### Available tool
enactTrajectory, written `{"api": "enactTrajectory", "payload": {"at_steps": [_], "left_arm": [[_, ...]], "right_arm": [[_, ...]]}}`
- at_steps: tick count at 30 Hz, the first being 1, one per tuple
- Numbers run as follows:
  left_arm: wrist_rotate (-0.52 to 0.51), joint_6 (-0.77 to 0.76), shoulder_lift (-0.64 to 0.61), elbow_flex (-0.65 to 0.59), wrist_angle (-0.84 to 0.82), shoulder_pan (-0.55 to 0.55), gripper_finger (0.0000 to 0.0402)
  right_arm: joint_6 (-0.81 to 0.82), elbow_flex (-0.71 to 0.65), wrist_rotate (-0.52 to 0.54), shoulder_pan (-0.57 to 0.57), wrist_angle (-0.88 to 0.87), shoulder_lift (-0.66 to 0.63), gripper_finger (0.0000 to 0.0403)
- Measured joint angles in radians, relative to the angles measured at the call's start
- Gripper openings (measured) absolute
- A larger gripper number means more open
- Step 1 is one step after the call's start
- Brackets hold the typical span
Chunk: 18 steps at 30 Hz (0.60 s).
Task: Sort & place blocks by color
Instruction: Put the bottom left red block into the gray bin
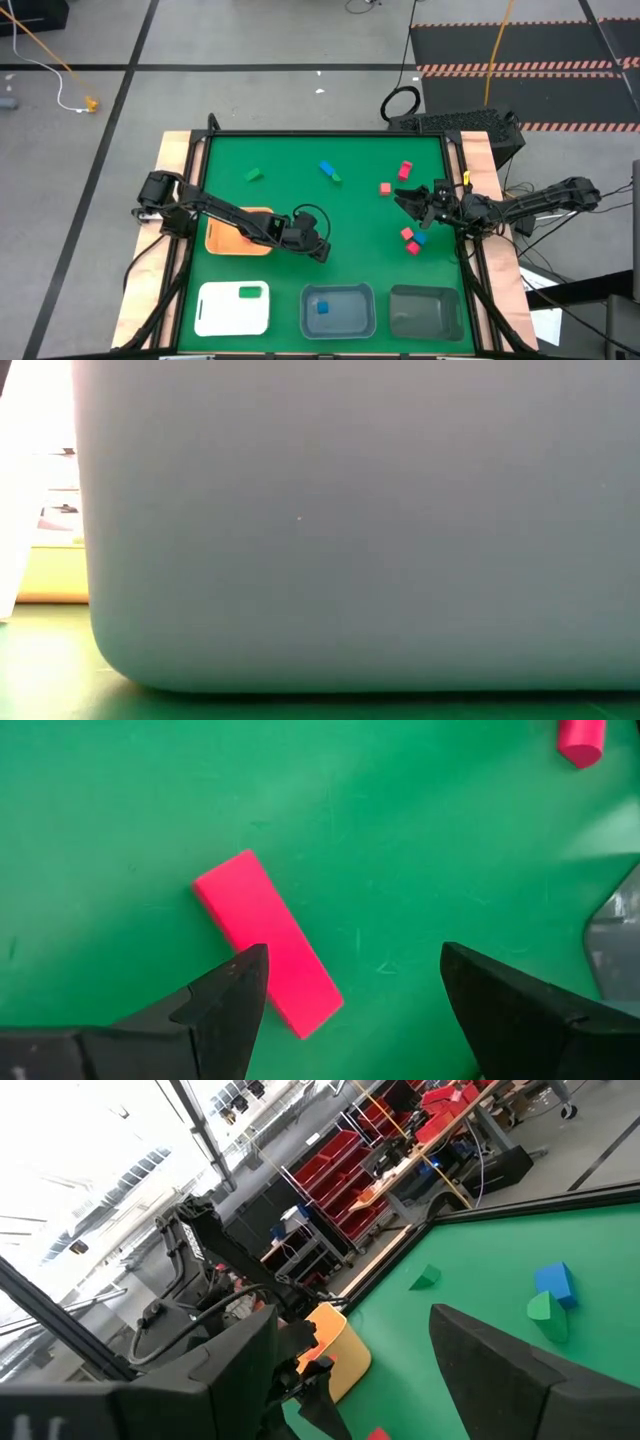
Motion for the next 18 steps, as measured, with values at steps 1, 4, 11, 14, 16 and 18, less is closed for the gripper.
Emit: {"api": "enactTrajectory", "payload": {"at_steps": [1, 4, 11, 14, 16, 18], "left_arm": [[0.0, -0.011, 0.006, 0.0, 0.006, -0.001, 0.0294], [0.001, -0.055, 0.031, 0.001, 0.01, -0.007, 0.0294], [0.009, -0.135, 0.064, 0.001, 0.019, -0.008, 0.0294], [0.009, -0.152, 0.07, 0.001, 0.018, -0.008, 0.0294], [0.008, -0.15, 0.081, 0.001, 0.03, -0.004, 0.0294], [0.01, -0.143, 0.082, 0.002, 0.03, 0.001, 0.0294]], "right_arm": [[0.0, 0.0, 0.0, 0.0, 0.0, 0.0, 0.0254], [-0.001, 0.0, 0.0, 0.0, 0.0, 0.0, 0.0254], [0.0, 0.0, 0.0, 0.0, 0.0, 0.0, 0.0254], [-0.001, 0.0, 0.0, 0.0, 0.0, 0.0, 0.0254], [0.0, 0.0, 0.0, 0.0, 0.0, 0.0, 0.0254], [0.0, 0.0, 0.0, 0.0, 0.0, 0.0, 0.0254]]}}
